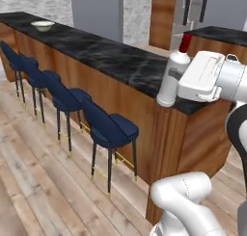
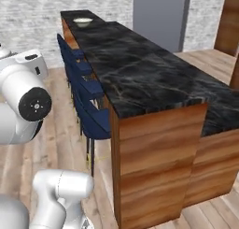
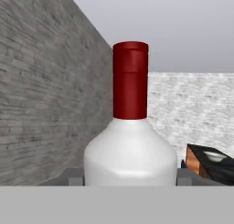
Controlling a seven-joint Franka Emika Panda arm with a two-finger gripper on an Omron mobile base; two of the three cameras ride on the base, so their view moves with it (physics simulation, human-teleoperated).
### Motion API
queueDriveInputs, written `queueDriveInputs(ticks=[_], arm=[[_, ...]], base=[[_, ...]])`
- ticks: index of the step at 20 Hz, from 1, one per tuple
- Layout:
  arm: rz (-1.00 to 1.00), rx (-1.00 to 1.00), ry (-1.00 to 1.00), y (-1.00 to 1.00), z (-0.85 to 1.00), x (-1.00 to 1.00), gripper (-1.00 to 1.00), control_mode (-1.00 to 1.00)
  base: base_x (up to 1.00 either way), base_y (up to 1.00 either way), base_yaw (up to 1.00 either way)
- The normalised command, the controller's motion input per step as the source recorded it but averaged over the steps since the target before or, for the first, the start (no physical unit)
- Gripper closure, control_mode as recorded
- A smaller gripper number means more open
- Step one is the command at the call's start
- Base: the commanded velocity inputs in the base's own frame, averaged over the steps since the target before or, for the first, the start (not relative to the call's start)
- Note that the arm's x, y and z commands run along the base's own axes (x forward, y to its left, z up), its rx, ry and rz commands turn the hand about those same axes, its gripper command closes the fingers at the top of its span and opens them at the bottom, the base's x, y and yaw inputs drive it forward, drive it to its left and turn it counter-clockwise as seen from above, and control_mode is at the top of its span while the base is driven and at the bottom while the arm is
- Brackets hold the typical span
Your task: There is a bowl on the dining counter. Grab a lemon wedge from the fridge and place it in the bowl. Then get the liquor bottle and glass cup from the cabinet and place them next to the bowl.
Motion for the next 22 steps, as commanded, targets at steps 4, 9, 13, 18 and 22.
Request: queueDriveInputs(ticks=[4, 9, 13, 18, 22], arm=[[0.0, 0.0, 0.0, 0.0, 0.0, 0.0, 1.0, 1.0], [0.0, 0.0, 0.0, 0.0, 0.0, 0.0, 1.0, 1.0], [0.0, 0.0, 0.0, 0.0, 0.0, 0.0, 1.0, 1.0], [0.0, 0.0, 0.0, 0.0, 0.0, 0.0, 1.0, 1.0], [0.0, 0.0, 0.0, 0.0, 0.0, 0.0, 1.0, 1.0]], base=[[0.28, 1.0, -0.25], [0.41, 1.0, -0.32], [0.56, 1.0, -0.44], [0.56, 1.0, -0.43], [0.47, 1.0, -0.41]])
